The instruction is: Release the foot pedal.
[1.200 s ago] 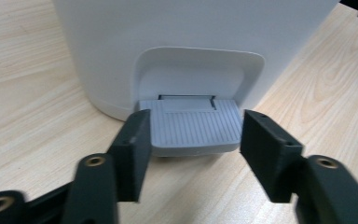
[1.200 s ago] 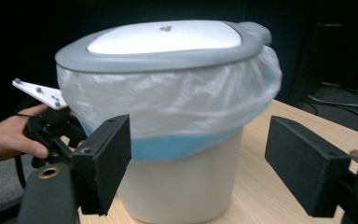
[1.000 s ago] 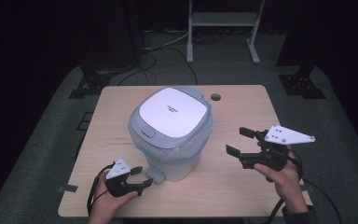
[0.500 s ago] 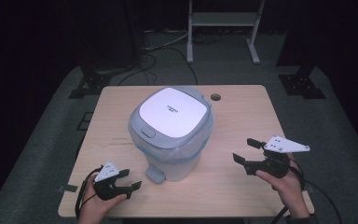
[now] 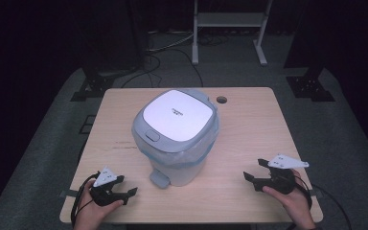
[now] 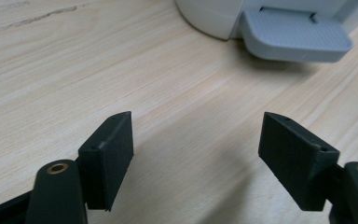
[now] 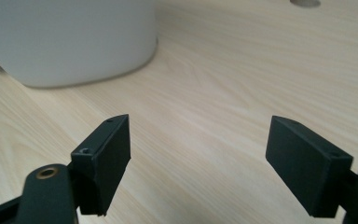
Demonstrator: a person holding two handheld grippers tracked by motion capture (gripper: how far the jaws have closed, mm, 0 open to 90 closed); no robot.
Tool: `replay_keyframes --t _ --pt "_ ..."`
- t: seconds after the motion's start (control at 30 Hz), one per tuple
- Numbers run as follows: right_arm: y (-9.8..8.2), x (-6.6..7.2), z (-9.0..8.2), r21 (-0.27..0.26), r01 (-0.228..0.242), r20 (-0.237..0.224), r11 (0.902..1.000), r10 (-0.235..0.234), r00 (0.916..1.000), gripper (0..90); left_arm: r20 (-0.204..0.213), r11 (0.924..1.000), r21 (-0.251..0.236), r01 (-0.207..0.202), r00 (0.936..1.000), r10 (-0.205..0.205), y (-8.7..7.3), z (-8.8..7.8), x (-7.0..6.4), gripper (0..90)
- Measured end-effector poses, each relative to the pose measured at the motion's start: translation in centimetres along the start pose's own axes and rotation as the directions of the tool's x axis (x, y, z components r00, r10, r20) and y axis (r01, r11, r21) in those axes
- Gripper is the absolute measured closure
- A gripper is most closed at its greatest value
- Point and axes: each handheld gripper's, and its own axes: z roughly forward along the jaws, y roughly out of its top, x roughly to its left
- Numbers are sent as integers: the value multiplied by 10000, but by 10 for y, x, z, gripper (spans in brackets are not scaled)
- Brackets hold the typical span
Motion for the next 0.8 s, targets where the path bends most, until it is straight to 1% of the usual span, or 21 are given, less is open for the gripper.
replay_keyframes --t 0.07,0.17,0.27,0.3,0.4,0.47,0.53,0.57,0.7,0.8 --pt "-5 -1 2 161 -111 38 9998 111 9999 209 -2 10000 -13 -40 10000 40 -1 1 1 232" --pt "-12 -2 7 524 26 184 9986 -36 9998 209 -12 10000 -10 -22 10000 22 0 1 1 221" --pt "-19 -3 12 854 168 266 9962 -191 9995 209 -25 9999 32 -110 9999 110 0 2 1 200" --pt "-21 -3 13 964 135 298 9953 -165 9994 208 -53 9999 66 -159 9999 159 0 2 1 197" --pt "-25 -3 18 1238 108 143 9922 -127 9998 204 -121 9996 110 -259 9996 261 1 3 0 191" --pt "-27 -3 21 1445 304 90 9890 -320 9994 198 -201 9996 120 -274 9994 277 1 4 -1 190" --pt "-29 -1 25 1715 523 81 9838 -545 9985 185 -271 9992 178 -370 9989 375 2 4 -1 183" --pt "-29 -1 26 1656 502 -21 9849 -506 9987 185 -310 9991 185 -388 9987 394 2 4 -2 182" --pt "-30 0 28 1590 531 -95 9858 -523 9986 172 -439 9986 227 -468 9979 478 2 5 -3 182" --pt "-30 0 28 1540 530 -90 9866 -522 9986 169 -572 9976 308 -628 9963 645 3 6 -4 180"
